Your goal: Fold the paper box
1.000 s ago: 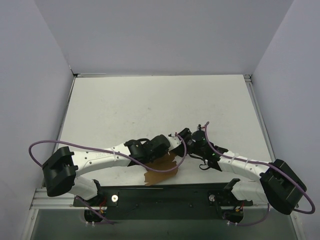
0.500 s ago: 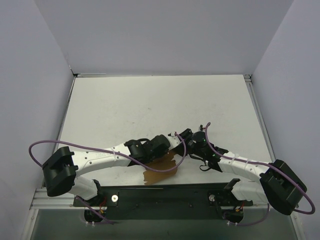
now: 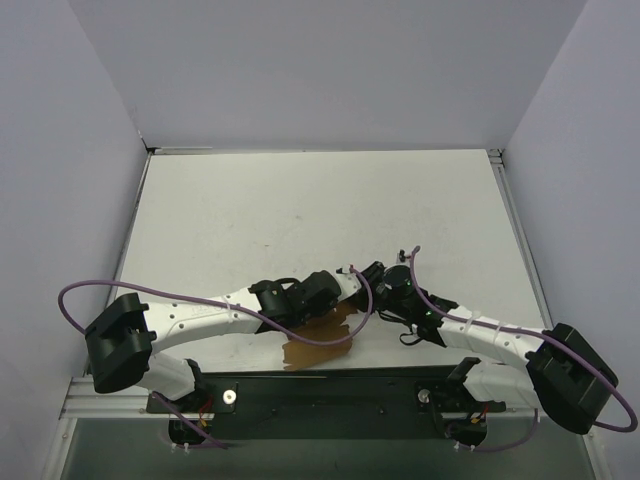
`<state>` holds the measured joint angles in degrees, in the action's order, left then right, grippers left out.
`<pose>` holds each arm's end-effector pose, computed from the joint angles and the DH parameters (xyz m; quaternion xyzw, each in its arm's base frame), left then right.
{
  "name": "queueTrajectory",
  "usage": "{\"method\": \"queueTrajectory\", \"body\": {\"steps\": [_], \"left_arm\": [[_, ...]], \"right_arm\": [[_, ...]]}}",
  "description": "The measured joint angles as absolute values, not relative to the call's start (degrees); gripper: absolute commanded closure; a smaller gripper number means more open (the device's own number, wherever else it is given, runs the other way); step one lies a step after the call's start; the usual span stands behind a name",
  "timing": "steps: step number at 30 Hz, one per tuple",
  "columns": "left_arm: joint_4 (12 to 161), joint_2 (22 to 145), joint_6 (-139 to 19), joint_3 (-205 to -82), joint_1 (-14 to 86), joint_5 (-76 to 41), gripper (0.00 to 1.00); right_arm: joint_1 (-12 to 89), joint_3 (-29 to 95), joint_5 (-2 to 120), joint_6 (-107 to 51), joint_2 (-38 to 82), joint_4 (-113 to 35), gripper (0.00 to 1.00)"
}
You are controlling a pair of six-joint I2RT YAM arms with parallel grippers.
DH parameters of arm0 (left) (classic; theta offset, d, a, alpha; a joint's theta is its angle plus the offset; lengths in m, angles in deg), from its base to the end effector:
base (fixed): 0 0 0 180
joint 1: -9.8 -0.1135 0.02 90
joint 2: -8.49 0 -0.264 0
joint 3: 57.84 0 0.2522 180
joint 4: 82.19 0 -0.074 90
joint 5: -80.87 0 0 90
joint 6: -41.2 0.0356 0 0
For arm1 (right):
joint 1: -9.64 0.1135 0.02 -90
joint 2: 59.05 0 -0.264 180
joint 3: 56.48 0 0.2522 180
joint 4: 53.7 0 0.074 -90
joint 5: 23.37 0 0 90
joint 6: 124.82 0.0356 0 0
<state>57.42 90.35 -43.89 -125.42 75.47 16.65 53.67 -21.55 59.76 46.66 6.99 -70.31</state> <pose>0.1329 -0.2564 0.2261 0.4813 0.7973 0.0338 0.3627 0.1657 0.1661 0.1971 0.2186 0.7593 0.5650 0.2376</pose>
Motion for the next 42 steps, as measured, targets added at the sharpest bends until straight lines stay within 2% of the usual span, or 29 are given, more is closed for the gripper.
{"method": "queueTrajectory", "body": {"steps": [8, 15, 20, 24, 27, 33, 42], "left_arm": [[55.6, 90.4, -44.2, -125.4, 75.5, 17.1, 1.0], [52.5, 90.4, -44.3, -125.4, 75.5, 17.9, 1.0], [51.6, 90.4, -44.7, -125.1, 75.5, 17.9, 1.0], [52.6, 90.4, -44.6, -125.1, 75.9, 17.9, 1.0], [54.4, 90.3, -44.2, -125.0, 76.8, 17.9, 1.0], [56.9, 89.7, -43.6, -124.8, 77.7, 17.8, 1.0], [58.4, 89.0, -43.5, -124.7, 78.5, 17.9, 1.0]], "right_arm": [[56.6, -21.4, 62.0, 47.3, 7.7, -69.9, 0.92], [59.0, -20.3, 63.0, 49.1, 11.7, -71.7, 0.93], [59.7, -20.3, 63.4, 50.5, 13.3, -73.5, 0.85], [60.3, -20.3, 63.2, 50.7, 13.3, -74.1, 0.66], [59.6, -21.2, 63.2, 50.5, 11.4, -73.8, 0.59], [57.5, -23.4, 64.9, 47.6, 1.2, -67.0, 0.51], [53.6, -24.6, 65.0, 43.9, -4.0, -63.2, 0.52]]}}
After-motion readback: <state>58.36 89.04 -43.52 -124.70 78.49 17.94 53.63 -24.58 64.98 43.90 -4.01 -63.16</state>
